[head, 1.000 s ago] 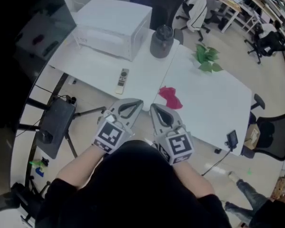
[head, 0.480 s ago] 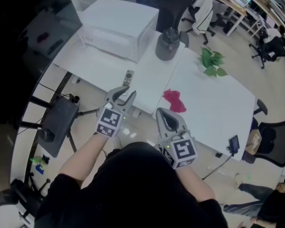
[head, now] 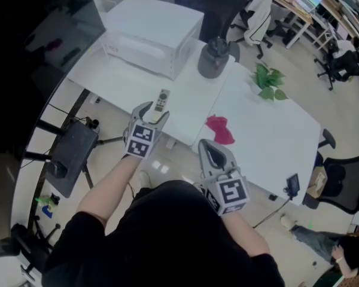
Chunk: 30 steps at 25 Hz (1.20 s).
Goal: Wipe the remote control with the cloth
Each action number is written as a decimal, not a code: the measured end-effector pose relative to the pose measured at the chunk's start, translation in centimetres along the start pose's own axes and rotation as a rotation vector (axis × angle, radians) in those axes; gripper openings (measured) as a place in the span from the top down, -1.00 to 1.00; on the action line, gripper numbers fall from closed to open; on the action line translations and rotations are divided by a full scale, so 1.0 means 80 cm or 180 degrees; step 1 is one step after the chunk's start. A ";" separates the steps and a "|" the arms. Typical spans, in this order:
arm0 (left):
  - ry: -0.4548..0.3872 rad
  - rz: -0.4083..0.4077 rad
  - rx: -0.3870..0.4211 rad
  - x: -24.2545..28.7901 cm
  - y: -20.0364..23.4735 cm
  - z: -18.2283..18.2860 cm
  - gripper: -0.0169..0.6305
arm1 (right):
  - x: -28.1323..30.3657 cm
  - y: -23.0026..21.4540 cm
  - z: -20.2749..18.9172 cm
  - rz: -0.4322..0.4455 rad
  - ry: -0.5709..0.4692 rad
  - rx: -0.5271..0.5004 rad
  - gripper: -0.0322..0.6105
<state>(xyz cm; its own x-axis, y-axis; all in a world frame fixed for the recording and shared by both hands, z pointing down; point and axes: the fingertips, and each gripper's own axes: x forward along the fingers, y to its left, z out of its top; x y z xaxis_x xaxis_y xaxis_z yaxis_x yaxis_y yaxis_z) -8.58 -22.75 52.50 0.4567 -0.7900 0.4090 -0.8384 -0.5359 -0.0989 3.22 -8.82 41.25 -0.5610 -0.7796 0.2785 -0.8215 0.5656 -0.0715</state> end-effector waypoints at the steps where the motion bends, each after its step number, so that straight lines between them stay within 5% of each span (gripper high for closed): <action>1: 0.0050 0.0024 -0.0029 0.005 0.004 -0.008 0.14 | 0.001 0.000 -0.001 0.0000 0.0012 -0.0002 0.90; 21: 0.0968 0.0518 -0.0582 0.108 0.049 -0.146 -0.01 | 0.014 -0.014 -0.020 -0.0004 0.0152 0.0022 0.90; 30: 0.1199 0.0466 -0.0751 0.134 0.042 -0.177 -0.01 | 0.014 -0.027 -0.027 -0.0028 0.0184 0.0065 0.90</action>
<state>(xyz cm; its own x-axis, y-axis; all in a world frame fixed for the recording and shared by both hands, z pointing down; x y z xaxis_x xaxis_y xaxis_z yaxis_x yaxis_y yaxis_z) -10.71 -28.81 69.36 0.2255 -0.6658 0.7113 -0.9506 -0.3101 0.0111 4.55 -10.33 43.77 -0.5473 -0.7674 0.3340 -0.8287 0.5526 -0.0883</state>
